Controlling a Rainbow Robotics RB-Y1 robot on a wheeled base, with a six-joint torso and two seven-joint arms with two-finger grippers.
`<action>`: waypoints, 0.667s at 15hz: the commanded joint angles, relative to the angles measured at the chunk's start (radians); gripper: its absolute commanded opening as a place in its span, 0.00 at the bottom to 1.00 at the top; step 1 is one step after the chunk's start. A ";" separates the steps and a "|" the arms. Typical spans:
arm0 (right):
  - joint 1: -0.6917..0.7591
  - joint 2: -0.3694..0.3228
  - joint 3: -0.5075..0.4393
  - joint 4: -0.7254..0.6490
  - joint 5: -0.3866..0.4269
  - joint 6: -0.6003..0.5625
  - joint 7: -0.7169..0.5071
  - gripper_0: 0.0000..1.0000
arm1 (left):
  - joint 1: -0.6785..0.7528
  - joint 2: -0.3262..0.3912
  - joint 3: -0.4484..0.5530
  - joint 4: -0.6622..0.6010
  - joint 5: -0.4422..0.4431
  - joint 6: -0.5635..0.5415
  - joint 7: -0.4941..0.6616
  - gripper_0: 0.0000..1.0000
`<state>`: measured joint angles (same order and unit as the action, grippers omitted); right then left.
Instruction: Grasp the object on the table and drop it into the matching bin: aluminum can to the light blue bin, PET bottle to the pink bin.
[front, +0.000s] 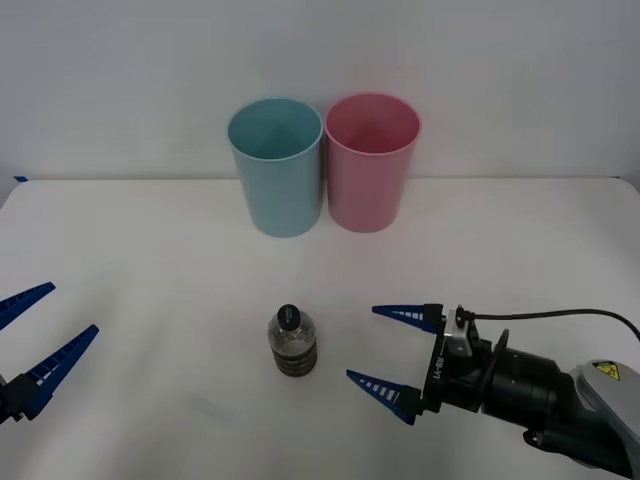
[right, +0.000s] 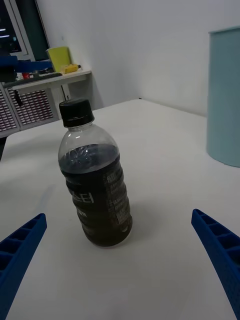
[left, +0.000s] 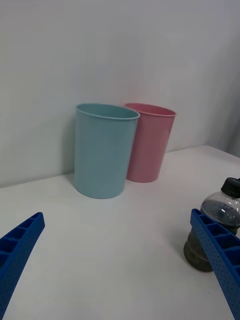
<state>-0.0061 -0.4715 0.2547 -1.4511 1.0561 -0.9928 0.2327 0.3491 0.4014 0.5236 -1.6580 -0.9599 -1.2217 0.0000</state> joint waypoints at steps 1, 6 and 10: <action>-0.006 0.030 0.020 0.000 0.038 0.020 0.005 1.00 | 0.000 0.000 0.000 0.000 0.000 0.000 0.000 1.00; -0.026 0.070 0.087 0.000 0.076 0.092 0.031 1.00 | 0.000 0.000 0.000 0.000 0.000 0.000 0.000 1.00; -0.046 0.122 0.115 0.009 0.128 0.140 0.034 1.00 | 0.000 0.000 0.000 0.000 0.000 0.000 0.000 1.00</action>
<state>-0.0462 -0.3549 0.3580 -1.4479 1.1814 -0.8662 0.2657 0.3491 0.4014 0.5236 -1.6580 -0.9599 -1.2217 0.0000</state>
